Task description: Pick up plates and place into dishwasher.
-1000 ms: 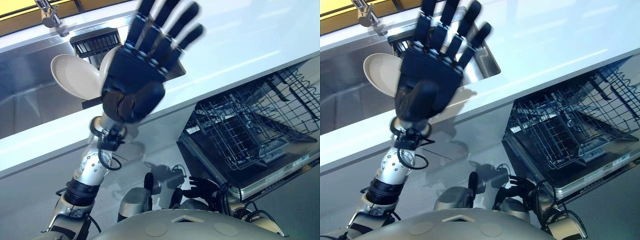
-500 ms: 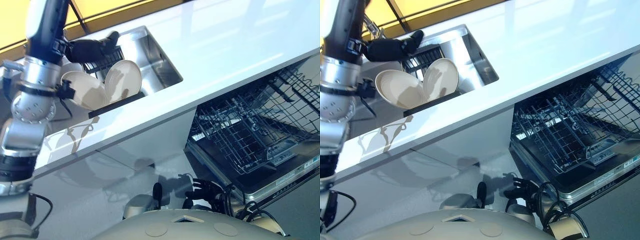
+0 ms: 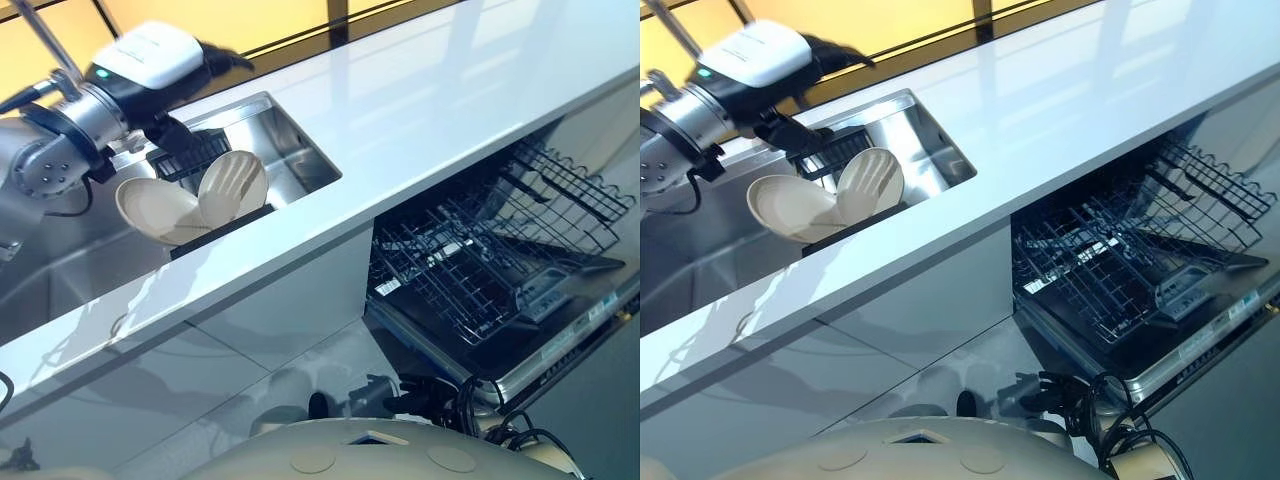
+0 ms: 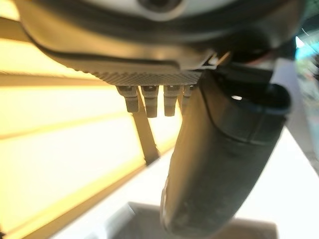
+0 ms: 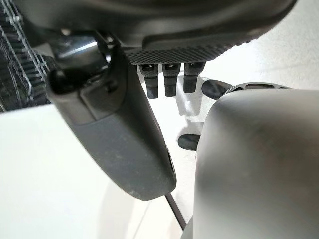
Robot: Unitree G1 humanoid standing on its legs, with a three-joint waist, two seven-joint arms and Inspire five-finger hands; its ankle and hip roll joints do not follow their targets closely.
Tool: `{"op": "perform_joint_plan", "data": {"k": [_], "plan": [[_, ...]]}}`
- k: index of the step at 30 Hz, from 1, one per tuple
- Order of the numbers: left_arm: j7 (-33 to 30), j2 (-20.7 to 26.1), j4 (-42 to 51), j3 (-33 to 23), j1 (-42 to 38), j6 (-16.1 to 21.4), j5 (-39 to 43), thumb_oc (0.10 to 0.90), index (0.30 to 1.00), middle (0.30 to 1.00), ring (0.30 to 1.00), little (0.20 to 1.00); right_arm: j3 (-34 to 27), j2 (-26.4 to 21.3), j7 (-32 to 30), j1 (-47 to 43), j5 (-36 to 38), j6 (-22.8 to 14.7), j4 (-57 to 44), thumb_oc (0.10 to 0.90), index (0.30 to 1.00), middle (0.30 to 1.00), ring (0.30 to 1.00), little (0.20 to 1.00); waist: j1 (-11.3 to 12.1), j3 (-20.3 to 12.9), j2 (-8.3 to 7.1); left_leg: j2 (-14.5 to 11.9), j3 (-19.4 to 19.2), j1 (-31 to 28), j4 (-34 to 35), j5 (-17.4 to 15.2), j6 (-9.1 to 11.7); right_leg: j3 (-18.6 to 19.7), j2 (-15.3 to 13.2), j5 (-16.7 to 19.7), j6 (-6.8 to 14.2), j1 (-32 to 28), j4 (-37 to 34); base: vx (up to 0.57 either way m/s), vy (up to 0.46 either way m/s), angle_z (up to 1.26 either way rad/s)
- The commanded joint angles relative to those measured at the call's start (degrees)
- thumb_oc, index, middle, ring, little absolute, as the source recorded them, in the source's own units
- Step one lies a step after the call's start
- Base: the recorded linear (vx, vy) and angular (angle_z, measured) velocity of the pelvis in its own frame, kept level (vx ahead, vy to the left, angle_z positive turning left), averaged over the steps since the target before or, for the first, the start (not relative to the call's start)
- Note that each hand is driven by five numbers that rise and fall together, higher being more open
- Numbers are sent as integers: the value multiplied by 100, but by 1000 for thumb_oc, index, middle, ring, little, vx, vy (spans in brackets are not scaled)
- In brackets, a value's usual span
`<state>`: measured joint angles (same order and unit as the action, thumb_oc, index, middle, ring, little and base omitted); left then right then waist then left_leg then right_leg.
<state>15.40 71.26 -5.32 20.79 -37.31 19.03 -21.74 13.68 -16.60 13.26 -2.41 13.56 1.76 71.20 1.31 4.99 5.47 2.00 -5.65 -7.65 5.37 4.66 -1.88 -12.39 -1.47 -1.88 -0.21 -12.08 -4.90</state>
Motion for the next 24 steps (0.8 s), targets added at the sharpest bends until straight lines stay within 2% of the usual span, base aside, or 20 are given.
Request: {"op": "perform_joint_plan", "data": {"k": [1, 5, 10, 19, 24], "plan": [[297, 436, -708, -146, -1234, -73, -275, 800, 900, 900, 900, 900, -184, -136, 89, -27, 230, -43, -115, 800, 900, 900, 900, 900, -77, -168, 81, 139, -178, -284, -67, -878, 3, -50, -137, -297, 539, 472, 654, -3, 100, -19], [676, 468, -698, 46, -1369, -170, -464, 800, 900, 900, 900, 900, -272, -150, 109, 4, 186, -62, -81, 800, 900, 900, 900, 900, -153, -151, 91, 170, -256, -284, -46, -903, -52, 72, -176, -258, 640, 589, 742, -3, 88, -13], [598, 456, -908, 187, -1584, -112, -600, 800, 900, 900, 900, 900, -293, -163, 174, 10, 284, -72, -150, 800, 900, 900, 900, 900, -188, -138, 86, 200, -296, -280, -48, -934, -108, 115, -217, -258, 697, 715, 892, 14, 53, -12], [403, 481, -1424, 579, -1850, 400, -1009, 800, 900, 900, 900, 900, -296, -217, 196, 29, 326, -31, -189, 800, 900, 900, 900, 900, -243, -121, 77, 227, -394, -285, -58, -975, -159, 193, -237, -243, 740, 759, 941, 31, 35, -6], [390, 515, -1366, 712, -1951, 465, -1173, 800, 900, 900, 900, 900, -332, -259, 211, 43, 294, -5, -202, 800, 900, 900, 900, 900, -257, -116, 69, 238, -407, -285, -58, -985, -169, 219, -230, -230, 739, 755, 915, 29, 20, -7]]}}
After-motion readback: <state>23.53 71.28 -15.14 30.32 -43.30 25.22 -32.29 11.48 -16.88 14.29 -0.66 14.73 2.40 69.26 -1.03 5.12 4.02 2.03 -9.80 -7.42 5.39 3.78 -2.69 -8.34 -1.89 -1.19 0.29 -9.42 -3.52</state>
